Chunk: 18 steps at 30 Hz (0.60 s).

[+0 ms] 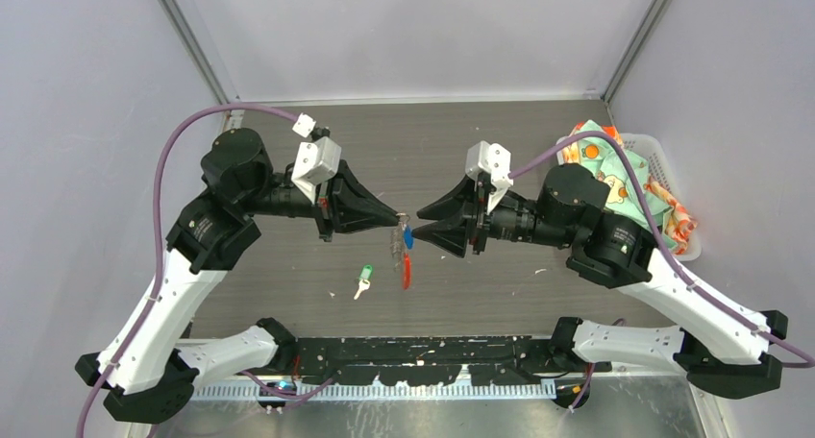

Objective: Put the keys on the keyring

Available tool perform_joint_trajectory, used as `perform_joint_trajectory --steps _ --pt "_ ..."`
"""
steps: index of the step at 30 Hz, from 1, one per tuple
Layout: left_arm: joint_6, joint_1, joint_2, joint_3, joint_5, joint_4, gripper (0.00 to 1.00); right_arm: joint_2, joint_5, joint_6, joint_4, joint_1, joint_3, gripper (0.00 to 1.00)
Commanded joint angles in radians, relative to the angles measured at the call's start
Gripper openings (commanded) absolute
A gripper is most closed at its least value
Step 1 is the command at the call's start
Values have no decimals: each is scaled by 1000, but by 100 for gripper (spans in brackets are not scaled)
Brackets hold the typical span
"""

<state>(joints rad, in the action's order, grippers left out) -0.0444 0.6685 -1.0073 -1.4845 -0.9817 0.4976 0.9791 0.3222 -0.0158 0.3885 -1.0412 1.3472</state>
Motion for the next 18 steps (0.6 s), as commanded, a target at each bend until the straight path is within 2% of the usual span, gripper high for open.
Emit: perform_joint_trajectory --steps 1,11,18 --pt "9 5 18 -23 19 -46 0 -3 -21 -43 -93 0 -12 41" --pt "12 4 13 -30 26 -47 0 39 -2 -90 -172 1 -19 31" --pt "12 3 17 -26 26 -46 0 42 -57 -90 -185 1 -9 3"
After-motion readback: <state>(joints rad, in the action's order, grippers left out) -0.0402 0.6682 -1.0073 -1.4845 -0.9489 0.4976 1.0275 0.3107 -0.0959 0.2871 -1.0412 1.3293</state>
